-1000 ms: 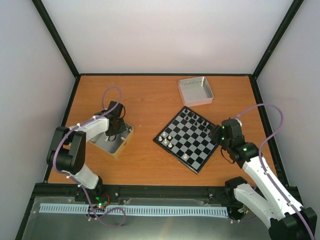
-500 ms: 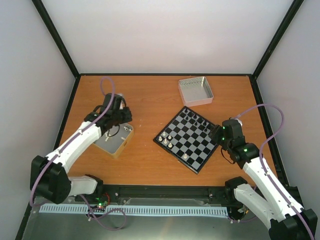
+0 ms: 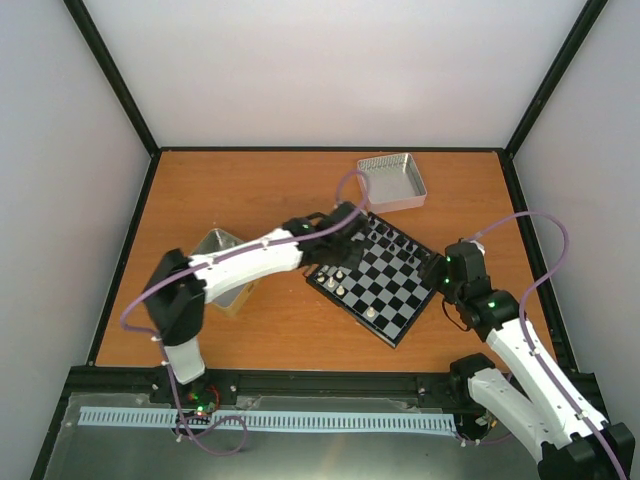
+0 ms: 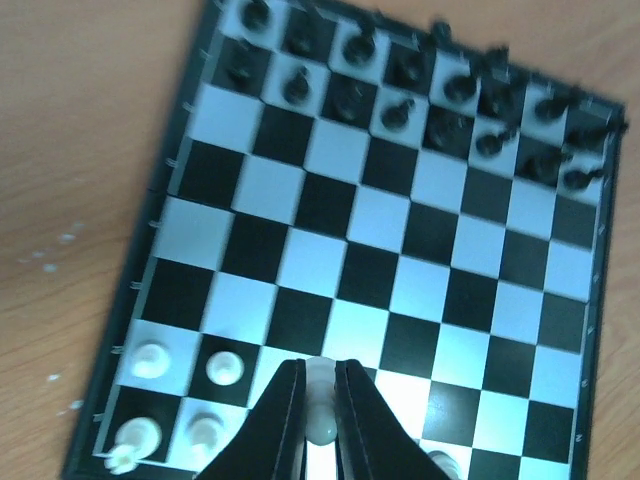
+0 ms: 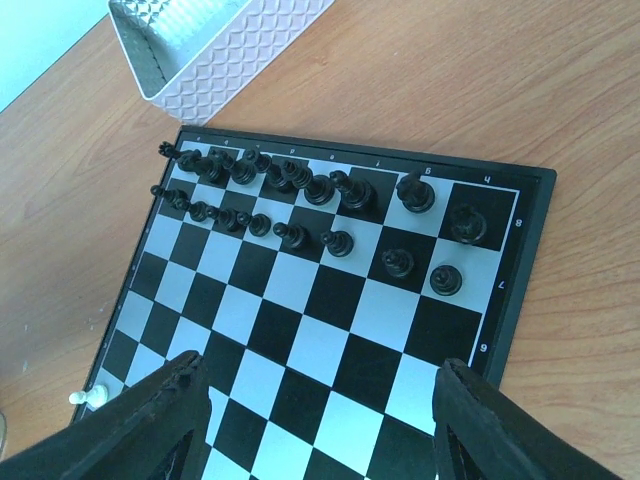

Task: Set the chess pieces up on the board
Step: Place the chess piece on the chessboard.

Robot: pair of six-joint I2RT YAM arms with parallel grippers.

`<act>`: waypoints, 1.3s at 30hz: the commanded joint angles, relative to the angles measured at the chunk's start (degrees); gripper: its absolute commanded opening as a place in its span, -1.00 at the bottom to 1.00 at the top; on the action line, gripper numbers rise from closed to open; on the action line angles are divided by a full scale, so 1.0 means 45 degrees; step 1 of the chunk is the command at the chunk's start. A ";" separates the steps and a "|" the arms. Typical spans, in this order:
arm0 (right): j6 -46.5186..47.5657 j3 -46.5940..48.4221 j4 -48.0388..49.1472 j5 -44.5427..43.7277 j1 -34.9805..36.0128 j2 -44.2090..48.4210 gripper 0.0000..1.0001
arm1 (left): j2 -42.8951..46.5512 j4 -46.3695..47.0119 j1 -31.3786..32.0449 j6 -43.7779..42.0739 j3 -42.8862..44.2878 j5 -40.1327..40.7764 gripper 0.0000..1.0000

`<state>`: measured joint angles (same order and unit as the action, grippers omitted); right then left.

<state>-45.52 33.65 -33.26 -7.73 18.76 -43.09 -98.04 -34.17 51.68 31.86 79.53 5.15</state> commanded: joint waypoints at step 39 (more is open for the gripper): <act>-0.0148 -0.0451 0.0074 -0.0060 0.0068 0.0435 0.23 | -0.4575 -0.3372 0.1156 -0.0615 0.3062 0.1374 -0.73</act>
<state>-45.93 31.94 -33.21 -7.05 18.76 -41.39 -118.06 -48.07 57.43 29.63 91.42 10.11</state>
